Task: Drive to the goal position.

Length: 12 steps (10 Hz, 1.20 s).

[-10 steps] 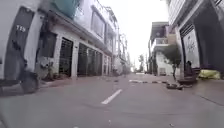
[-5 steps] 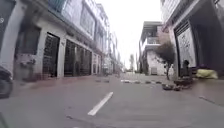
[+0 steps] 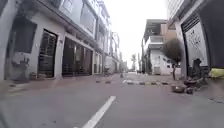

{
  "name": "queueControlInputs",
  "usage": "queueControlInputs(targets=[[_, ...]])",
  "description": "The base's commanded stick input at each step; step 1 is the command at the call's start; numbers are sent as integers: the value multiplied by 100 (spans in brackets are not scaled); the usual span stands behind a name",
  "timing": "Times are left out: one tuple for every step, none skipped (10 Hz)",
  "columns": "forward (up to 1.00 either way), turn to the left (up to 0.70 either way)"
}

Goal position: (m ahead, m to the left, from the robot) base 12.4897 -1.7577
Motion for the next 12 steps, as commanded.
queueControlInputs(targets=[[100,0],[100,0],[100,0],[100,0],[100,0],[100,-18],[100,-40],[100,-40],[100,-40],[100,-40],[100,-40],[100,-40]])
